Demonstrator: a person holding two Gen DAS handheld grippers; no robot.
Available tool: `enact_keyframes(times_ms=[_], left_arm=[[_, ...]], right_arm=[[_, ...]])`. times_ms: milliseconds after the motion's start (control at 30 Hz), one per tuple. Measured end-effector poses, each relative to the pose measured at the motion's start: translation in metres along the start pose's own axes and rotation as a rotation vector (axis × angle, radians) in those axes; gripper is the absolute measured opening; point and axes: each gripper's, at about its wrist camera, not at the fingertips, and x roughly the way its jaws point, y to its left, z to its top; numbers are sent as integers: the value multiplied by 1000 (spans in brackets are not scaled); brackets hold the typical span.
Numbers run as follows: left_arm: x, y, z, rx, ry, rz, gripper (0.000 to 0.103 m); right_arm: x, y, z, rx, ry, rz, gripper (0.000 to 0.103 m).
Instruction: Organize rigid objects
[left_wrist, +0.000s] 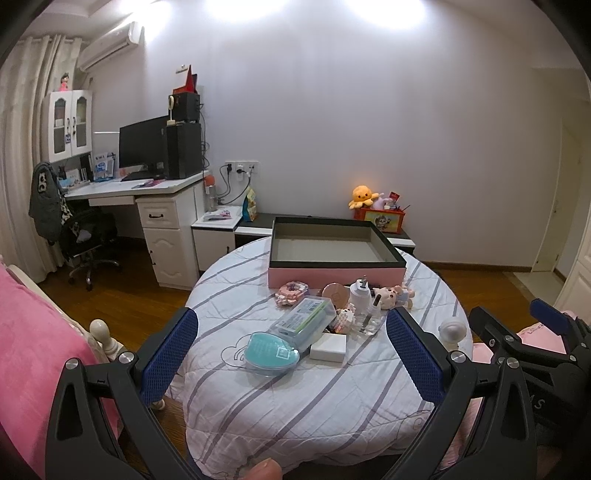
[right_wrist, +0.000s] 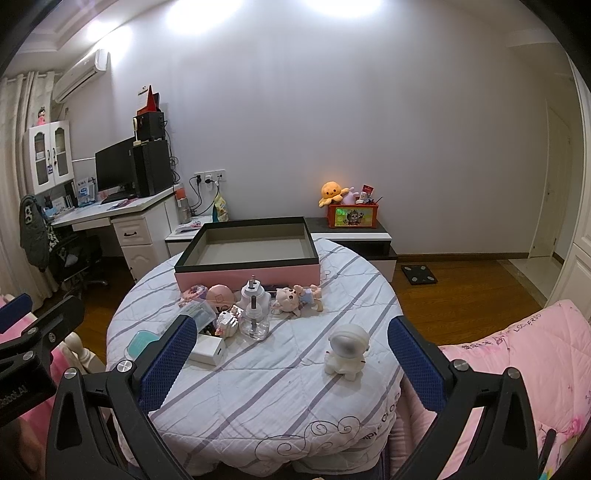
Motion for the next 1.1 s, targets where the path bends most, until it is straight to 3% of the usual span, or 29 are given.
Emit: enact_keyframes(times_ms=[1100], left_arm=[[-5,0,2,2,-13,-20,103]], right_arm=[[2,-4,0,11,5,-3,103]])
